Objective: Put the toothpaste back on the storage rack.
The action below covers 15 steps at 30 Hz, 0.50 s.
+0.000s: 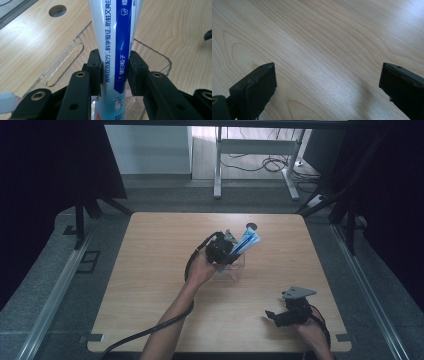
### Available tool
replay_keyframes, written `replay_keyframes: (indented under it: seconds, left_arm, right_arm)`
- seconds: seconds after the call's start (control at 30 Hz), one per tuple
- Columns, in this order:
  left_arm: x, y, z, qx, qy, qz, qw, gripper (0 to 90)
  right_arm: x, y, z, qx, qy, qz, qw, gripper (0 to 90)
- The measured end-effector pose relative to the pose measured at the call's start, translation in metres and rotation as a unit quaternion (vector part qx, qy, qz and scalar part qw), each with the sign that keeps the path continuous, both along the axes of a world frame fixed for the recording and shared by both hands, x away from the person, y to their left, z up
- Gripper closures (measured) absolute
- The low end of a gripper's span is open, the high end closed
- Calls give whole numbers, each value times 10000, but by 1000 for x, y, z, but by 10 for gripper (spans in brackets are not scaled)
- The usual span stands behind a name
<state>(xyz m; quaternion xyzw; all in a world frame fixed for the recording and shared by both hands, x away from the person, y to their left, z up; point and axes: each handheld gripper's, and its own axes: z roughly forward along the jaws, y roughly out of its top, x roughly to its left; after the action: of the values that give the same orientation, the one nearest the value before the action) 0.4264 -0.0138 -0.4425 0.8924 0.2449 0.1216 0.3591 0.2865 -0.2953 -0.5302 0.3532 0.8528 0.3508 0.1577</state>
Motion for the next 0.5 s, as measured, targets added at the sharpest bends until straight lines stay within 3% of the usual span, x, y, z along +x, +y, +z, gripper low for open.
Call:
replay_keyframes:
  seconds: [0.13, 0.37, 0.5]
  left_arm:
    - [-1, 2, 0, 12, 175, -44, 9998, 650]
    - [-5, 3, -3, 142, 296, -170, 9993, 610]
    - [-6, 6, -4, 58, 292, -113, 9995, 535]
  right_arm:
    - [0, 0, 0, -8, 14, 5, 10000, 13]
    - [0, 1, -1, -23, 11, 26, 10000, 13]
    - [0, 2, -1, -31, 20, 34, 10000, 13]
